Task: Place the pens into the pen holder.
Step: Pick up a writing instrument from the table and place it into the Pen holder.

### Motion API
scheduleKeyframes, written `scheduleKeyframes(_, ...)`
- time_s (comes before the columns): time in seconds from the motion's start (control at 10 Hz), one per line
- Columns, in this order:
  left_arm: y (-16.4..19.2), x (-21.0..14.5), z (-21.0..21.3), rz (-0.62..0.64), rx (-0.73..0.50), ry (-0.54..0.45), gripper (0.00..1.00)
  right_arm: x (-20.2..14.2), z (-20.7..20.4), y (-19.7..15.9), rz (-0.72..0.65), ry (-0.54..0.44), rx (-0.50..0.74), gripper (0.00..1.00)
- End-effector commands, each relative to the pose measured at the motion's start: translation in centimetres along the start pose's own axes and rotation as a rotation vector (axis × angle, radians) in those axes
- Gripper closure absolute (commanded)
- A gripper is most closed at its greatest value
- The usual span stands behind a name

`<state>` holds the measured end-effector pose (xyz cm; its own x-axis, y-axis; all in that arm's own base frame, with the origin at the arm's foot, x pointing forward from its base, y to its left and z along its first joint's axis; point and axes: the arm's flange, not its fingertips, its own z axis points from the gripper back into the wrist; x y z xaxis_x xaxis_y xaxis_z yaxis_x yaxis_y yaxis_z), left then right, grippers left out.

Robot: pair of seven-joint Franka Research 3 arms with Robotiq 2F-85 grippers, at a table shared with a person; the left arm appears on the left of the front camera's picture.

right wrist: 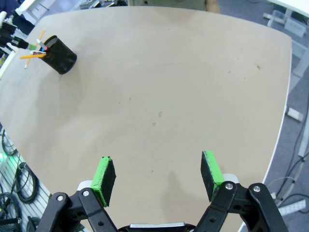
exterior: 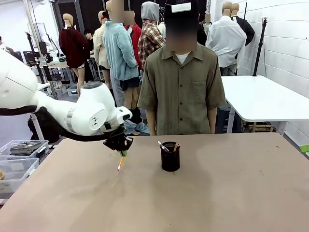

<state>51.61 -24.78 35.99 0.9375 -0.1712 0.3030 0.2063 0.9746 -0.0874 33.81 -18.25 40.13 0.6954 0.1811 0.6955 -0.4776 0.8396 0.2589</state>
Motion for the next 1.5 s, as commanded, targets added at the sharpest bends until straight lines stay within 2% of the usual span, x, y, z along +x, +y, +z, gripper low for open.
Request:
scheduleKeyframes(0.0,2.0,-1.6,1.7,-0.147,-0.192,-0.165,1.0,-0.2,0.0,0.1,0.016,0.017,-0.005,0.11)
scheduleKeyframes(0.3,2.2,0.3,2.6,-0.331,-0.394,-0.366,1.0,-0.2,0.0,0.1,0.016,0.017,-0.005,0.11)
scheduleKeyframes(0.7,1.4,3.9,3.3,-0.505,-0.564,-0.549,1.0,-0.2,0.0,0.1,0.016,0.017,-0.005,0.11)
scheduleKeyframes(0.9,0.5,5.0,2.4,-0.601,-0.631,-0.6,1.0,-0.2,0.0,0.1,0.016,0.017,-0.005,0.11)
scheduleKeyframes(1.0,0.1,5.2,2.2,-0.642,-0.659,-0.686,1.0,-0.2,0.0,0.1,0.016,0.017,-0.005,0.11)
scheduleKeyframes(1.2,-1.2,5.6,1.7,-0.714,-0.725,-0.78,1.0,-0.2,0.0,0.1,0.016,0.017,-0.005,0.11)
scheduleKeyframes(1.4,-2.0,6.1,1.5,-0.725,-0.695,-0.868,1.0,-0.2,0.0,0.1,0.016,0.017,-0.005,0.11)
